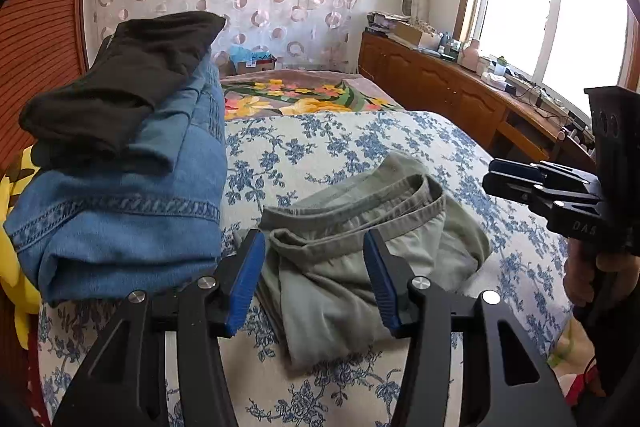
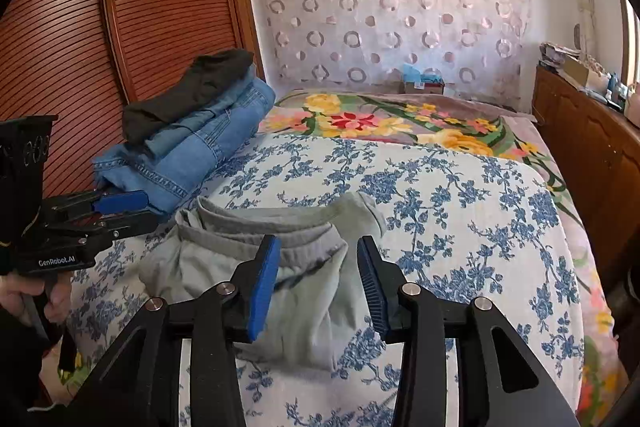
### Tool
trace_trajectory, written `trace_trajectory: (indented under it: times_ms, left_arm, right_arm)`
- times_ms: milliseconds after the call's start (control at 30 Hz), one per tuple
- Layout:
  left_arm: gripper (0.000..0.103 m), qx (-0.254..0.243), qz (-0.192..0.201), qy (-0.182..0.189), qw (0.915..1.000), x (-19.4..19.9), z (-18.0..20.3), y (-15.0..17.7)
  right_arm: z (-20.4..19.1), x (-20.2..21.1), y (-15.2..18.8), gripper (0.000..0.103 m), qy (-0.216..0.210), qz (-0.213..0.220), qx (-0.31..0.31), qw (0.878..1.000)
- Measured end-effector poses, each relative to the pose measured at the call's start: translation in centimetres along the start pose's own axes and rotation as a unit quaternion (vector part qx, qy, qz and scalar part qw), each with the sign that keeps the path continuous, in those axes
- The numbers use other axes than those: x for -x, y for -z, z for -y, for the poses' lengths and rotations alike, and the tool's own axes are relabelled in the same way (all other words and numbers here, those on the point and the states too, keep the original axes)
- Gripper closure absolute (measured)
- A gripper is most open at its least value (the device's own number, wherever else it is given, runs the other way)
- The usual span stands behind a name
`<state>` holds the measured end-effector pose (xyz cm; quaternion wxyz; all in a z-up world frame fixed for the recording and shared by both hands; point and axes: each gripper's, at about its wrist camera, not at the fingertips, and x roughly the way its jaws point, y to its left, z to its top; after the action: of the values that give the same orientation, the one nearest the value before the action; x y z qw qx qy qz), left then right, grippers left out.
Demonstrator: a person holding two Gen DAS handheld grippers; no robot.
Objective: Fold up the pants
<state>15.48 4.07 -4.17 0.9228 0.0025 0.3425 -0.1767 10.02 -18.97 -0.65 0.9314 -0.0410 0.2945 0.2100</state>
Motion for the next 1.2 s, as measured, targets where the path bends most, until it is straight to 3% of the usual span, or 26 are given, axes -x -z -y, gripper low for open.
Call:
trace_trajectory:
  times_ms: [367,600,667,800,867,967,1067,1200]
  left_arm:
    - [0.051,-0.003,-0.042,-0.011,0.999,-3.9,-1.2,0.7]
    - [0.051,-0.014,-0.048,0.007,0.9987,-5.1,-1.7,0.0]
    - [0.058,-0.016,-0.052,0.019,0.9984,-5.4,-1.7,-0.1]
    - [0.061,-0.028,-0.061,0.025,0.9974,-5.9,-1.7,-0.1]
    - [0.067,-0.028,-0.062,0.028,0.9973,-5.8,-1.8,0.1]
    - [0.081,-0.032,-0.059,0.026,0.9974,-5.4,-1.8,0.1]
    - [0.095,-0.036,-0.041,0.027,0.9981,-4.7,-1.6,-0.4]
    - [0.097,-0.028,-0.007,0.014,0.9995,-3.5,-1.5,-2.3]
  right_arm:
    - [0.2,-4.1,-0.9,0.057,-0.005,-0.05,0.036,0.998]
    - [0.7,-6.1,-1.9,0.057,-0.026,-0.066,0.047,0.996]
    - [0.8,-6.8,-2.1,0.057,-0.032,-0.071,0.05,0.996]
    - [1.6,-8.2,-2.4,0.058,-0.055,-0.082,0.045,0.994]
    - [1.9,-8.4,-2.4,0.075,-0.068,-0.084,0.042,0.993]
    - [2.1,-8.5,-2.5,0.091,-0.07,-0.081,0.039,0.993]
    - [2.1,-8.2,-3.2,0.094,-0.069,-0.062,0.03,0.995]
    - [1.8,-7.1,-4.3,0.096,-0.054,-0.025,0.036,0.998]
